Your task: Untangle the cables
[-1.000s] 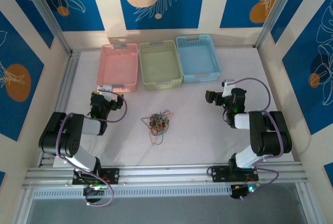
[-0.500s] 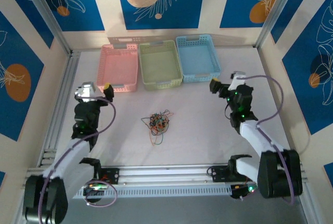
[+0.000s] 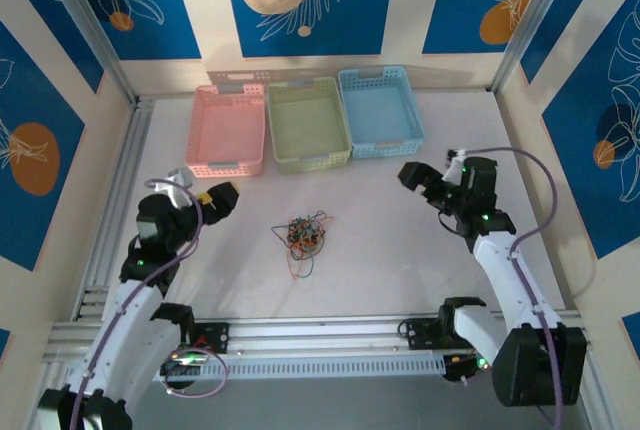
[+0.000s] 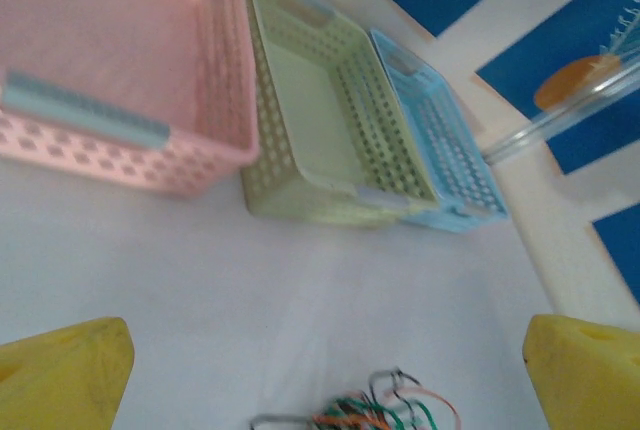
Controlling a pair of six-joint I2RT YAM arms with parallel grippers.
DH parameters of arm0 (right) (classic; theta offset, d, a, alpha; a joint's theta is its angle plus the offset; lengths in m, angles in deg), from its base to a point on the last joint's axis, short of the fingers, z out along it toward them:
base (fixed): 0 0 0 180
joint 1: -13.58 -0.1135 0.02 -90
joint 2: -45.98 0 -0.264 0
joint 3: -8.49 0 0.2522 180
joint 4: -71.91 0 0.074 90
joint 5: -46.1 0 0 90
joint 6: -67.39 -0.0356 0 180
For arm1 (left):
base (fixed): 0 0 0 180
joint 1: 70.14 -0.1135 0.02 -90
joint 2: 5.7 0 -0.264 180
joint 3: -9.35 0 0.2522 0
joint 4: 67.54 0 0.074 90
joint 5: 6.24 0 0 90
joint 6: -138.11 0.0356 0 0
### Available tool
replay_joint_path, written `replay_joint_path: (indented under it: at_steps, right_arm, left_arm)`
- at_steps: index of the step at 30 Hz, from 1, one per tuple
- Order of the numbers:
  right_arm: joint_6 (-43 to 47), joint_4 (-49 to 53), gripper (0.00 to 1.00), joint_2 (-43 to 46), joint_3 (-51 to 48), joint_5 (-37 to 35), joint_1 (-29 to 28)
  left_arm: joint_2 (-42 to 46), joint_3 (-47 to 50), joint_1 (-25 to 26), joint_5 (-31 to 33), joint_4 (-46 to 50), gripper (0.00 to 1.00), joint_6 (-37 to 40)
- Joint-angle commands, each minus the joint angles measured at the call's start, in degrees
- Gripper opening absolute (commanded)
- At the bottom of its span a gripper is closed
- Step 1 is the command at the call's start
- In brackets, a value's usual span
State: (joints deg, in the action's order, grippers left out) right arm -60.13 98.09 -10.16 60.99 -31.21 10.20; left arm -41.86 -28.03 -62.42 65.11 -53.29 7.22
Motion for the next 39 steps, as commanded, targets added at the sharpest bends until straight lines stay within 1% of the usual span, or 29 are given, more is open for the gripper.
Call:
replay_joint_path:
  at_steps: [1, 3, 5, 8, 11, 13, 15, 18, 23, 27, 30, 31, 33, 34, 35, 37, 39]
  right_arm:
    - [0.73, 9.80, 0.92, -4.09, 5.16, 4.17, -9.55]
    - [1.12, 12.18, 0.90, -8.63, 7.75, 2.04, -16.88]
    - [1.00, 13.64, 0.88, -13.74, 10.76, -1.70, -23.93]
    - [0.43, 13.84, 0.86, -20.61, 14.67, -5.76, -31.39]
    - [-0.36, 15.29, 0.84, -27.68, 19.19, -10.23, -36.50]
    - [-1.17, 16.56, 0.82, -31.36, 21.47, -13.22, -38.49]
    - [-1.92, 16.80, 0.80, -33.66, 22.55, -15.25, -39.39]
    - [-2.63, 14.80, 0.78, -36.00, 22.62, -15.06, -39.31]
    - [-3.09, 13.99, 0.63, -40.71, 24.96, -13.77, -39.22]
    - [-3.62, 12.42, 0.46, -41.17, 24.70, -13.21, -39.25]
    - [-3.39, 11.88, 0.29, -40.85, 24.47, -12.84, -39.32]
    - [-3.19, 11.53, 0.22, -40.55, 24.30, -12.49, -39.33]
    - [-2.87, 10.61, 0.11, -39.83, 23.73, -11.23, -39.34]
    - [-2.69, 9.75, 0.08, -39.35, 23.24, -10.23, -39.29]
    - [-2.58, 8.98, 0.08, -38.78, 22.69, -9.38, -39.38]
    - [-1.85, 7.28, 0.09, -38.09, 21.93, -5.84, -39.43]
    - [-1.36, 6.34, 0.10, -37.69, 21.61, -2.89, -39.59]
  left_arm:
    - [2.41, 2.09, 0.12, -6.34, 7.79, 1.00, -5.32]
    - [2.07, 2.30, 0.14, -8.01, 10.64, 1.00, -4.68]
    - [2.18, 2.38, 0.26, -10.54, 12.79, 1.00, -3.70]
    - [3.89, 2.48, 0.32, -11.03, 16.94, 1.00, -2.17]
    - [5.91, 3.34, 0.30, -11.92, 18.04, 1.00, -2.94]
    - [6.68, 3.58, 0.41, -12.58, 18.13, 0.99, -3.51]
    - [7.06, 3.58, 0.43, -12.49, 18.27, 0.99, -3.54]
    - [6.94, 3.58, 0.44, -12.16, 18.31, 0.98, -3.48]
    - [6.37, 3.50, 0.38, -12.36, 17.91, 0.98, -3.68]
    - [5.77, 3.10, 0.42, -12.45, 17.90, 0.97, -3.92]
    - [5.25, 2.62, 0.44, -12.57, 17.22, 0.97, -4.36]
    - [4.78, 2.37, 0.45, -12.71, 16.76, 0.97, -4.38]
    - [3.65, 2.02, 0.49, -13.14, 15.81, 0.96, -4.55]
    - [2.89, 1.92, 0.66, -13.41, 15.19, 0.96, -4.64]
    - [2.19, 1.80, 0.83, -13.62, 14.54, 0.96, -4.64]
    - [0.33, 1.77, 1.42, -14.34, 12.59, 0.88, -4.64]
    - [-1.60, 1.86, 2.56, -14.86, 10.46, 0.86, -4.97]
